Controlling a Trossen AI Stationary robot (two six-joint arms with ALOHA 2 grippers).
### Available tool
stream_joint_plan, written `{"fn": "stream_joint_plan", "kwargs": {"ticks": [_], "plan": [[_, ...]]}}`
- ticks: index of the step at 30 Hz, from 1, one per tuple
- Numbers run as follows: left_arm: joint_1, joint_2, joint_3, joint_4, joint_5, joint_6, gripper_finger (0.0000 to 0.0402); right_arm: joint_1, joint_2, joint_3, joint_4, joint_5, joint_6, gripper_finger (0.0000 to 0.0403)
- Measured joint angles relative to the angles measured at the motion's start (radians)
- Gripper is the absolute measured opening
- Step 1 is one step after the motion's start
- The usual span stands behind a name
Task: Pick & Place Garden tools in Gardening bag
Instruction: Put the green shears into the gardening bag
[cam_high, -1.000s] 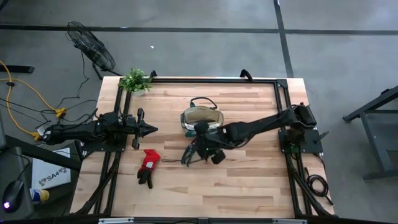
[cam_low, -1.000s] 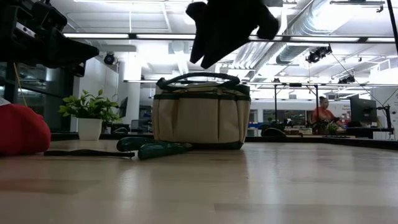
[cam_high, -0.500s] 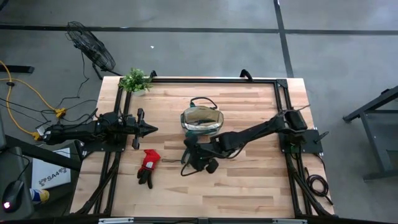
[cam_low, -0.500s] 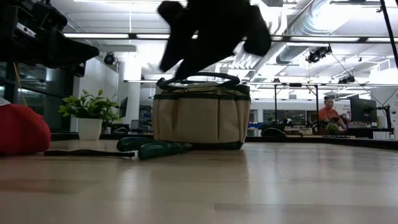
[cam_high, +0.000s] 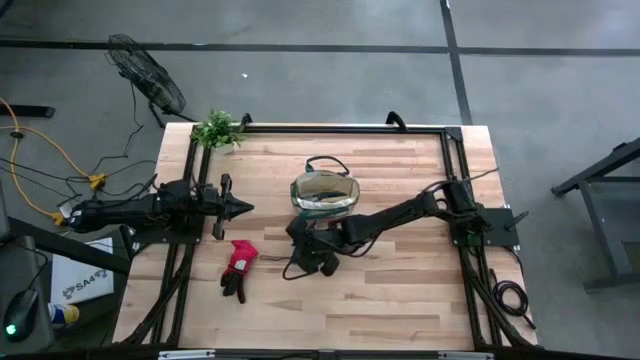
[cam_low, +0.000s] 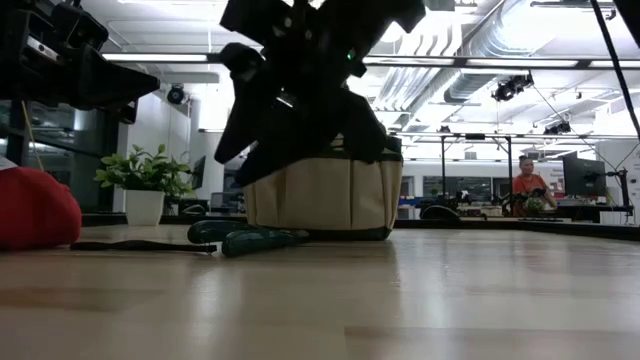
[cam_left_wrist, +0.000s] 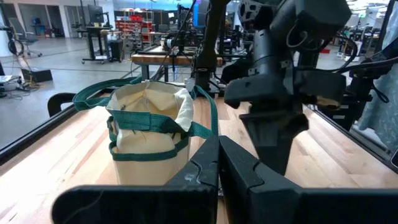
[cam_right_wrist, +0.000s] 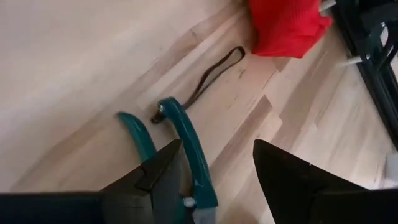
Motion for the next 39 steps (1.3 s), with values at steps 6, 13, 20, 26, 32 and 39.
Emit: {"fn": "stream_joint_plan", "kwargs": {"ticks": [6, 13, 20, 26, 32, 39], "plan": [[0.000, 0.000, 0.000, 0.000, -0.001, 0.000, 0.0001, 0.025, -0.045, -0.072, -0.022, -0.037, 0.297, 0.0189], [0.000, 0.000, 0.000, 0.000, -0.002, 0.000, 0.0001, 0.060, -0.202, -0.344, 0.148, -0.025, 0.731, 0.0189], [0.000, 0.000, 0.000, 0.000, -0.002, 0.000, 0.0001, 0.062, -0.443, -0.633, 0.243, 0.073, 1.042, 0.0189], [0.000, 0.000, 0.000, 0.000, -0.003, 0.000, 0.0001, 0.056, -0.702, -0.859, 0.245, 0.265, 1.144, 0.0189], [0.000, 0.000, 0.000, 0.000, -0.004, 0.000, 0.0001, 0.043, -0.966, -1.075, 0.270, 0.342, 1.243, 0.0189], [0.000, 0.000, 0.000, 0.000, -0.004, 0.000, 0.0001, 0.042, -1.198, -1.361, 0.571, 0.338, 1.190, 0.0189]]}}
